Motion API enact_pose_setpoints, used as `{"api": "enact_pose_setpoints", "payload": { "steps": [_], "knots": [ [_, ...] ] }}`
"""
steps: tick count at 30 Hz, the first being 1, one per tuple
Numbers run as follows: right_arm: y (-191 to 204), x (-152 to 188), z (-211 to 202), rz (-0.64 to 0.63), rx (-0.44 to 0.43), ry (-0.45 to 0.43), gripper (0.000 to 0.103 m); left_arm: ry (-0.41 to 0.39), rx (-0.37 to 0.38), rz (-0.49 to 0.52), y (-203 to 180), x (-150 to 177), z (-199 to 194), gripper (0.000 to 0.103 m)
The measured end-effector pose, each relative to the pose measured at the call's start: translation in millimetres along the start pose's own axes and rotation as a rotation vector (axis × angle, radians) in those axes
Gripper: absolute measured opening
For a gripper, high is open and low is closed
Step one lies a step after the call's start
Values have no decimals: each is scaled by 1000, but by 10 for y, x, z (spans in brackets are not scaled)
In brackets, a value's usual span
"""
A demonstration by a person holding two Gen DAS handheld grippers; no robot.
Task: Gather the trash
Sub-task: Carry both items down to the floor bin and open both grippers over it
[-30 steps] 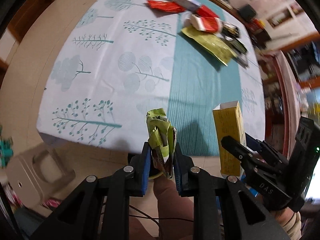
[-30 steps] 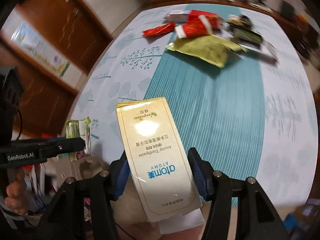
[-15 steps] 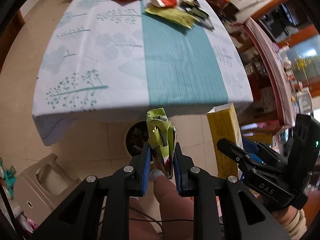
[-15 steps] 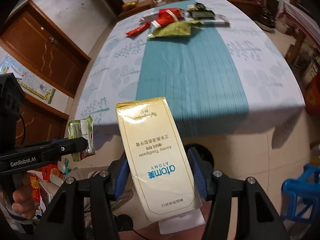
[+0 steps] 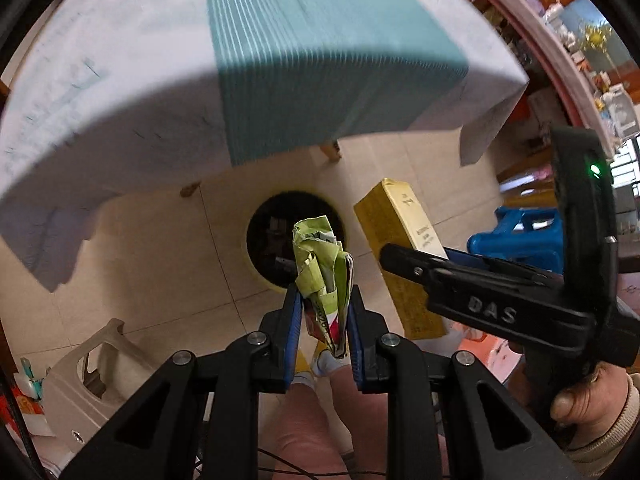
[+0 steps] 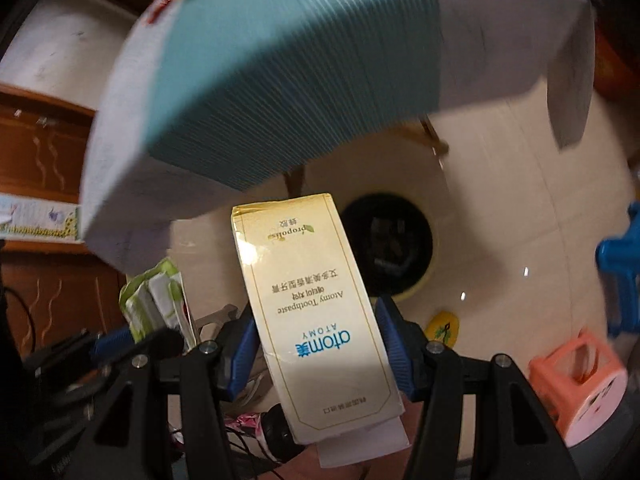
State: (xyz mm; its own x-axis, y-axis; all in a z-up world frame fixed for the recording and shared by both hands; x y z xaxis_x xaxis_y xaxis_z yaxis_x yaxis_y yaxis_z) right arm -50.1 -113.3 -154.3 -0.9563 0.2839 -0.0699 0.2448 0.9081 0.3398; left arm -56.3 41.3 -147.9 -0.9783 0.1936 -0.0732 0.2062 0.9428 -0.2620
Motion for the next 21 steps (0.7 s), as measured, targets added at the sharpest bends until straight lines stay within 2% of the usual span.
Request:
{"api": "enact_pose_setpoints", "payload": {
  "steps": [10,13,16,17,18,19,21],
  "knots": [
    [-676,17,1318,183,22,106,57,45,-60,-15,199,-114,1307,21],
    [-821,-53,1627,217,33,123,58,40,-83,-18,247,-202,1602,26],
    [-960,-124,1890,258,21,143,58,21,-105,-9,274,-263,1774,36],
    [-992,-140,1941,266,13,146,59,21,-107,-7,292,-277,1818,46],
    [-1010,-150,1983,273,13,146,59,21,-113,-8,299,-293,1848,61],
    [-1042,-185,1998,275,17,145,62,17,-116,-10,304,-302,1856,67],
    [-1051,-211,2022,270,19,135,72,4,-133,-10,314,-307,1856,87]
  ]
}}
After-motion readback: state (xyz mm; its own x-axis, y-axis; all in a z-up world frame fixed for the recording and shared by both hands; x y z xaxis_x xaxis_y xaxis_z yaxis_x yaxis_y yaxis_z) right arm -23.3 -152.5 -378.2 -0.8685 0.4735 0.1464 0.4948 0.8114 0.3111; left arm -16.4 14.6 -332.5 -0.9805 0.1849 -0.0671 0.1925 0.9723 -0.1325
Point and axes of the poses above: each gripper's, at about its wrist camera, not at the fingertips, and z roughly the way its jaws point, y to its left, x to its underside, the point moved 2 cm from there along z, roughly the way its jaws point, and after that the axes turned 6 degrees about -z, right-handed, at the moved point
